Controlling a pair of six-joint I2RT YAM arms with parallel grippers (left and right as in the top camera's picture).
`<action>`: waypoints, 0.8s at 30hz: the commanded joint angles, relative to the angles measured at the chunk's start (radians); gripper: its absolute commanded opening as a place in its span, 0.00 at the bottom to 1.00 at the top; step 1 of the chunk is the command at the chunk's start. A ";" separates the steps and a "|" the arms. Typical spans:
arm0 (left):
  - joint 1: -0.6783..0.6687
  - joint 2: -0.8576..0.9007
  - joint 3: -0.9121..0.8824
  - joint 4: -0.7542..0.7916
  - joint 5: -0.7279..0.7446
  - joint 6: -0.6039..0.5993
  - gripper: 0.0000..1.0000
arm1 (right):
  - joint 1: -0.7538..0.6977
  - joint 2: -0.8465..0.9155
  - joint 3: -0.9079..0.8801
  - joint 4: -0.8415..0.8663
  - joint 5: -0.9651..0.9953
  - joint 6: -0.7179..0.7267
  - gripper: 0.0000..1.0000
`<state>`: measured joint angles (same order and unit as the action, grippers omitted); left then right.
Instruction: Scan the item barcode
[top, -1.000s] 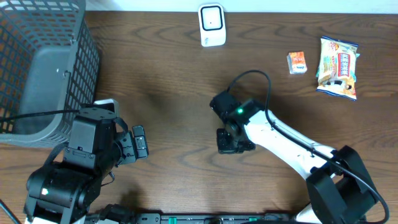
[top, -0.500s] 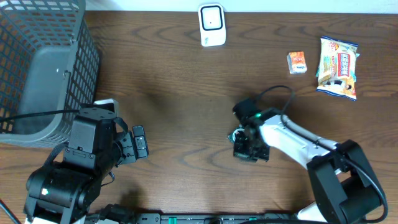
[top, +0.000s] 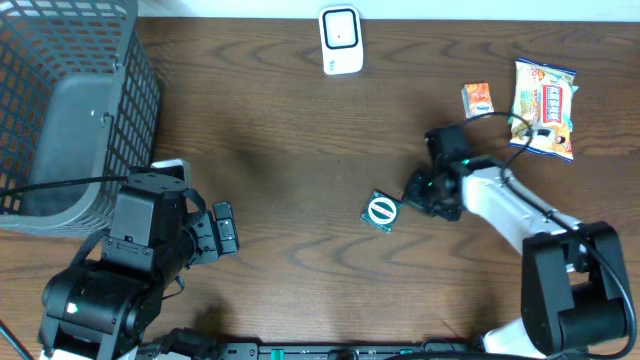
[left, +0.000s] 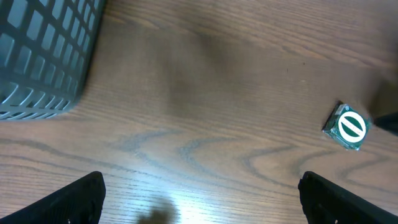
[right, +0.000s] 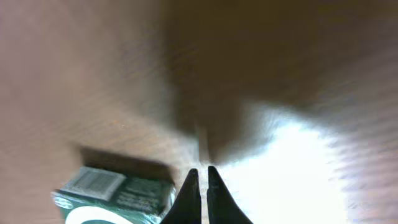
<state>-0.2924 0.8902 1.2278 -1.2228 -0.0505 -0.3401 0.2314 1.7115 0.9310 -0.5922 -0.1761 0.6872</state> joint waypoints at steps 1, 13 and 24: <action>0.001 -0.003 0.000 0.001 -0.002 0.002 0.98 | -0.034 0.006 0.143 -0.126 -0.142 -0.163 0.01; 0.001 -0.003 0.000 0.001 -0.002 0.002 0.98 | 0.180 0.008 0.079 -0.296 -0.241 -0.204 0.01; 0.001 -0.003 0.000 0.001 -0.002 0.002 0.97 | 0.243 0.008 -0.028 -0.151 0.000 0.020 0.01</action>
<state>-0.2924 0.8902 1.2278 -1.2224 -0.0509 -0.3401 0.4770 1.7145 0.9138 -0.7460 -0.3038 0.6201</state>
